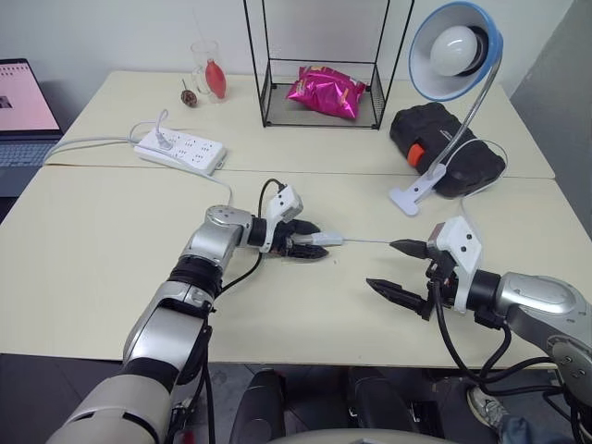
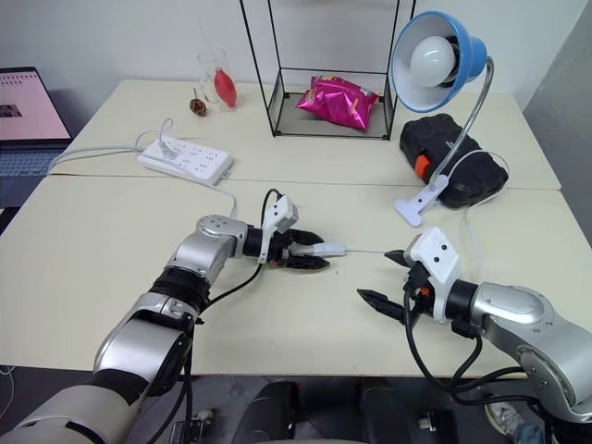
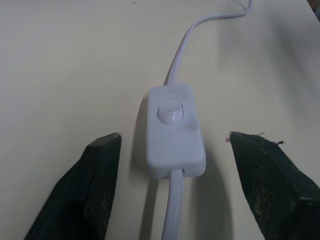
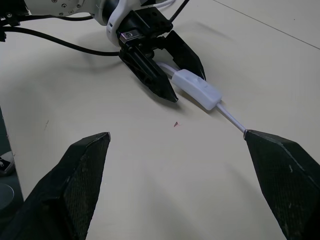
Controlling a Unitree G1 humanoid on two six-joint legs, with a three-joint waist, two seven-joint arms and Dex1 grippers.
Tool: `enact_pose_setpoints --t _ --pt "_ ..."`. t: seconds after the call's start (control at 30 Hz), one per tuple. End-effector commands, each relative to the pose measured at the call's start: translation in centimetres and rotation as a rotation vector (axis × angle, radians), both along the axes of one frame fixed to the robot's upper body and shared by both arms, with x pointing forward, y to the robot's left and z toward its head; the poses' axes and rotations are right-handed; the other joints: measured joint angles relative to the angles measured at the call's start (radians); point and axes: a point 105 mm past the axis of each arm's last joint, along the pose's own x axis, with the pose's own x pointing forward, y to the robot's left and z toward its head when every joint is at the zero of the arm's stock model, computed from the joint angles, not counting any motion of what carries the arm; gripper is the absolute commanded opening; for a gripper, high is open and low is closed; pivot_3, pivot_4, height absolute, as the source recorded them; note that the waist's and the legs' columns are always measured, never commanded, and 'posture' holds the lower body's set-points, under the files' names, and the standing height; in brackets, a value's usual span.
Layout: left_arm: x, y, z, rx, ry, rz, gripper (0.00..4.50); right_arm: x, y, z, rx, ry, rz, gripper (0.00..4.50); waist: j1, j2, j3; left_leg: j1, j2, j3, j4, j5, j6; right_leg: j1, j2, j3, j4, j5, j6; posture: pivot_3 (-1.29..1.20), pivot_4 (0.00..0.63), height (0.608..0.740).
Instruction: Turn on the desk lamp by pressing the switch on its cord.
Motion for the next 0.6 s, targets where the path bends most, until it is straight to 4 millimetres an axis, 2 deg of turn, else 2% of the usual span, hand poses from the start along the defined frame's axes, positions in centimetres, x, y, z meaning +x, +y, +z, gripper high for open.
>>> enact_pose_setpoints --t 0.03,0.2,0.27,0.43,0.6 --pt "0.1 -0.6 0.7 -0.007 -0.030 -0.024 2.49 -0.3 0.1 1.0 -0.003 -0.047 0.009 4.50 0.000 0.000 0.000 0.000 0.000 0.000 0.000 0.000 0.000 0.000 0.000 0.000 0.000 0.000 0.000 0.00 0.150 0.740" --pt "-0.2 -0.6 0.3 0.010 -0.048 -0.042 1.38 -0.2 0.1 1.0 -0.004 -0.055 0.009 4.50 0.000 0.000 0.000 0.000 0.000 0.000 0.000 0.000 0.000 0.000 0.000 0.000 0.000 0.000 0.000 0.00 0.150 0.740" --pt "-0.2 -0.5 0.4 0.017 -0.075 -0.051 1.12 -0.1 0.1 1.1 -0.003 -0.065 0.006 4.50 0.000 0.000 0.000 0.000 0.000 0.000 0.000 0.000 0.000 0.000 0.000 0.000 0.000 0.000 0.000 0.00 0.150 0.740" --pt "-1.0 -0.5 1.4 -0.005 -0.195 -0.089 1.12 -0.3 0.8 1.3 0.066 -0.106 -0.003 4.50 0.000 0.000 0.000 0.000 0.000 0.000 0.000 0.000 0.000 0.000 0.000 0.000 0.000 0.000 0.000 0.00 0.150 0.740" --pt "-1.7 -0.6 3.5 -0.082 -0.308 -0.041 1.12 -0.9 2.2 0.2 0.372 0.079 -0.109 4.50 0.000 0.000 0.000 0.000 0.001 -0.001 -0.001 0.000 0.000 0.000 0.000 0.000 0.000 0.000 0.000 0.00 0.150 0.740"
